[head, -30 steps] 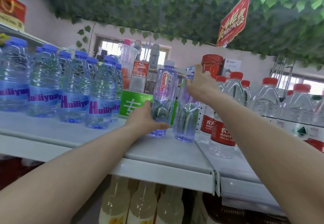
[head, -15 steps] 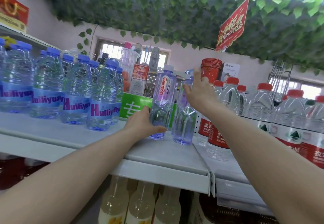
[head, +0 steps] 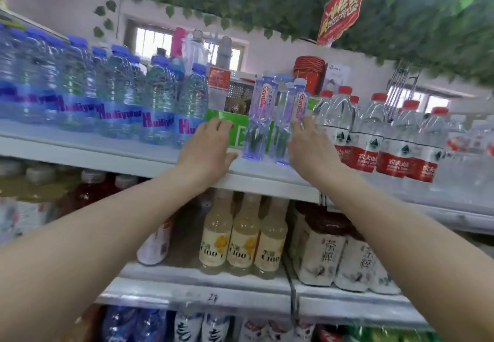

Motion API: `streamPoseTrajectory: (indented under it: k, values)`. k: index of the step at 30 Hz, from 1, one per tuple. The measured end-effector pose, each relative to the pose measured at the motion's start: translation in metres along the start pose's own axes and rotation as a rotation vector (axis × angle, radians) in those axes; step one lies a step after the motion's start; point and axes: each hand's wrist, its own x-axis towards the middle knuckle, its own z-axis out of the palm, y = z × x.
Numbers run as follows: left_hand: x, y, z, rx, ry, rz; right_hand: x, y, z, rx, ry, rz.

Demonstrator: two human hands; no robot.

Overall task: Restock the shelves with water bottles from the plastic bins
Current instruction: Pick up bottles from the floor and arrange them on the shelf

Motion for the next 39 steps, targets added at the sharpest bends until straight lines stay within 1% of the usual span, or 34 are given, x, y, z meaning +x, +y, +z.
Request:
streamPoseTrajectory:
  k: [2,5,9,11,14,19,24,28,32,35,37,39]
  values:
    - [-0.03,-0.008,-0.015,0.071,0.0,0.036,-0.031,-0.02,-0.008,-0.008,-0.019,-0.031]
    - [-0.078,-0.024,-0.03,0.147,0.026,0.124,-0.082,-0.053,-0.01,-0.012,0.009,-0.087]
    - [-0.151,-0.049,-0.031,0.184,0.024,0.162,-0.15,-0.093,0.01,-0.024,-0.033,-0.182]
    - [-0.194,-0.064,-0.023,0.151,-0.031,0.144,-0.188,-0.115,0.029,-0.019,-0.084,-0.223]
    - [-0.264,-0.088,0.0,0.132,-0.156,0.093,-0.25,-0.145,0.069,0.048,-0.201,-0.248]
    - [-0.388,-0.13,0.062,0.094,-0.393,0.033,-0.352,-0.186,0.161,0.266,-0.383,-0.278]
    - [-0.509,-0.157,0.131,0.069,-0.557,-0.058,-0.449,-0.216,0.25,0.362,-0.487,-0.241]
    - [-0.612,-0.171,0.199,0.056,-0.685,-0.072,-0.532,-0.234,0.33,0.414,-0.581,-0.182]
    - [-0.712,-0.181,0.266,0.041,-0.783,-0.123,-0.622,-0.249,0.41,0.47,-0.705,-0.138]
    - [-0.781,-0.185,0.32,0.063,-0.904,-0.151,-0.69,-0.261,0.472,0.496,-0.834,-0.154]
    - [-0.824,-0.188,0.357,0.109,-0.976,-0.146,-0.731,-0.269,0.515,0.49,-0.878,-0.174]
    - [-0.862,-0.192,0.394,0.098,-1.041,-0.12,-0.766,-0.275,0.558,0.464,-0.93,-0.16]
